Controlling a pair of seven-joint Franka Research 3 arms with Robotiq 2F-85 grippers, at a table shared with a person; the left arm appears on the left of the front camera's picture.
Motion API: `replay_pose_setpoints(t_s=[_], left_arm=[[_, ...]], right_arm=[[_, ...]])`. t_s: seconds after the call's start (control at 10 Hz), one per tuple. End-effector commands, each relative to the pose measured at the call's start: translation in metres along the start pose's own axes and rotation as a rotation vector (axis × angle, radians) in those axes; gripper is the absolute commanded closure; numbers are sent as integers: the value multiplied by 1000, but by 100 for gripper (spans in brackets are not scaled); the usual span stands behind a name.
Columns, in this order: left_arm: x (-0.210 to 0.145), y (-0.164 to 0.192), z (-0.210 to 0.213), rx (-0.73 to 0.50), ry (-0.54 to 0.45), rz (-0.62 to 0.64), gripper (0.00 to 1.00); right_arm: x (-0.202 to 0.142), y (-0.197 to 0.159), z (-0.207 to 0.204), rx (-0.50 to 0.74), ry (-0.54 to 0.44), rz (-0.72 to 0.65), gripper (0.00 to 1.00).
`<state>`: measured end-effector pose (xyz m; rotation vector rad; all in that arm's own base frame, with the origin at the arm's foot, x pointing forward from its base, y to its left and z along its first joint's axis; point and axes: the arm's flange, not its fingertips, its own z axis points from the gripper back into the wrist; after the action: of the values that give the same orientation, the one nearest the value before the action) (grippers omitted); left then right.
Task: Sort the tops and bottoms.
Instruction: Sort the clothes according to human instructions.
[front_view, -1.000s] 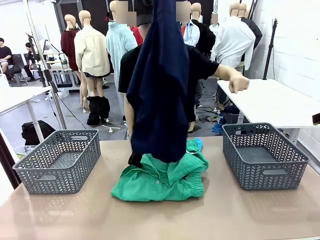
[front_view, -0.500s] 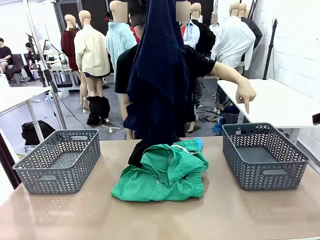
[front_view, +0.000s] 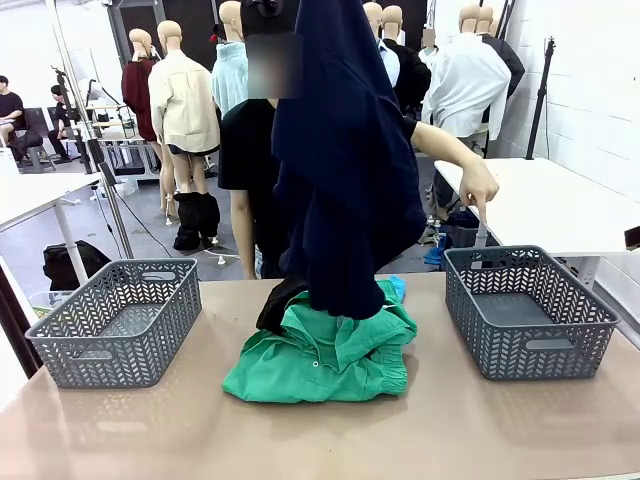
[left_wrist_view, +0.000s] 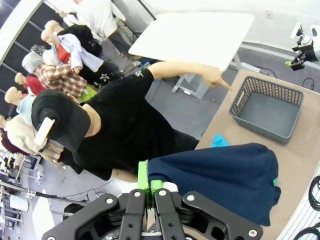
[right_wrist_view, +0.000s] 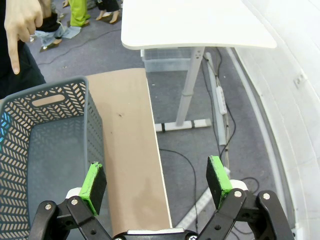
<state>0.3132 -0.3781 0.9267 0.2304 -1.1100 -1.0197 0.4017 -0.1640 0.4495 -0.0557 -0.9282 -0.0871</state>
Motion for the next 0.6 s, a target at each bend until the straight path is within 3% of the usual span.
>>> replay_pose_setpoints(t_s=[0.0, 0.5], left_arm=[[-1, 3, 4, 8, -2, 3, 100], [-1, 3, 4, 8, -2, 3, 100]], right_arm=[[1, 1, 2, -3, 4, 5, 0], [1, 1, 2, -3, 4, 5, 0]])
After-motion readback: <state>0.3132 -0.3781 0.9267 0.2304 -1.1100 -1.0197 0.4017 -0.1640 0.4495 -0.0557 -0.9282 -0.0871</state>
